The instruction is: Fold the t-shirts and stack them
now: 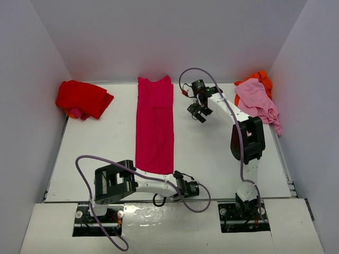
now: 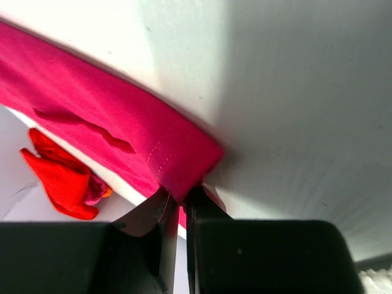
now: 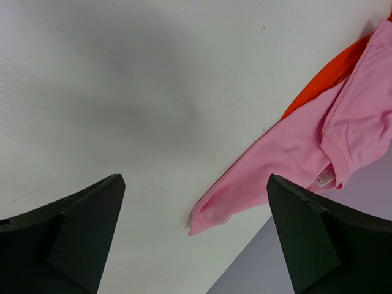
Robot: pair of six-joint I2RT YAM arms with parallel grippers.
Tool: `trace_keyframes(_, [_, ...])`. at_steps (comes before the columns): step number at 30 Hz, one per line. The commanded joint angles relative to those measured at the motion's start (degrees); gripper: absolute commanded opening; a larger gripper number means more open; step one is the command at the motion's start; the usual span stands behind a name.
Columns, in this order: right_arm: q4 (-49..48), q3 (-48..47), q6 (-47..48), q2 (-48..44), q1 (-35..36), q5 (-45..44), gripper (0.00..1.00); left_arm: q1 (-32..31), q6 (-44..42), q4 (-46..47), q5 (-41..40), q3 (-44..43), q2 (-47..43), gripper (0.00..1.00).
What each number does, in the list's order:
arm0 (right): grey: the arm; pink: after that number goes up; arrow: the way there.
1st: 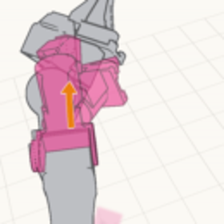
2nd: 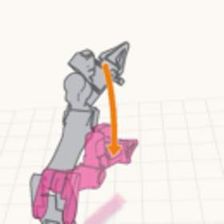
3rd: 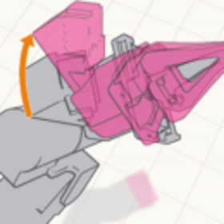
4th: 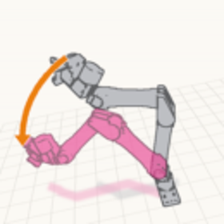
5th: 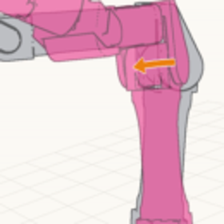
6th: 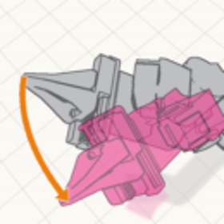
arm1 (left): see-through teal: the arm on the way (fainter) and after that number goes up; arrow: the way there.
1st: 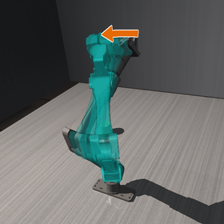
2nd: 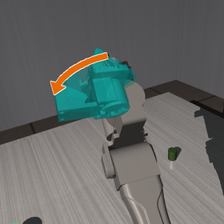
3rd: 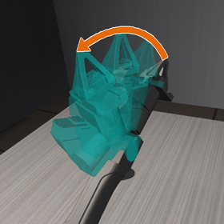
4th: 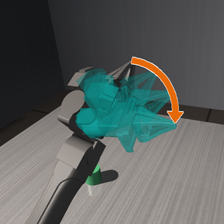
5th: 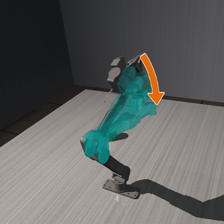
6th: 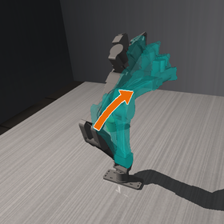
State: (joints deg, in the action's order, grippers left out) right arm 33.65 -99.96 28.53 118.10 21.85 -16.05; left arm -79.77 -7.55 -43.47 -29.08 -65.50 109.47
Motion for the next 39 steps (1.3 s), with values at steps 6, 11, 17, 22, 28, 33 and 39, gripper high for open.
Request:
trace_keyframes(6, [0.1, -2.5, 0.3, -0.9, 0.6, -0.5, 1.00, 4.6, -7.6, -1.5, -10.1, -5.6, -6.7, 0.00])
trace_keyframes(11, [0.4, -2.7, 0.4, -1.6, 1.9, -0.6, 1.00, 3.2, -7.8, -13.6, 1.2, -9.7, -8.0, 0.00])
trace_keyframes(17, [0.3, -1.0, 0.3, -3.4, 2.2, -0.3, 1.00, -0.7, -8.2, -19.9, 10.3, -9.5, -11.3, 0.00])
trace_keyframes(22, [0.4, 0.4, 0.4, -4.8, 2.2, -0.5, 1.00, -1.3, -8.9, -24.1, 18.5, -10.5, -11.8, 0.00])
trace_keyframes(28, [0.4, 1.1, 0.6, -5.5, 2.2, -0.4, 1.00, -4.1, -8.5, -25.9, 23.7, -12.5, -11.1, 0.00])
trace_keyframes(33, [0.3, 0.9, 0.6, -4.7, 2.2, -0.2, 1.00, -1.8, -9.9, -20.7, 12.8, -12.3, -12.4, 0.00])
trace_keyframes(39, [0.4, -0.6, 0.6, -4.1, 2.3, -0.4, 1.00, 4.9, -16.5, -16.4, 3.8, -14.0, -13.5, 0.00])
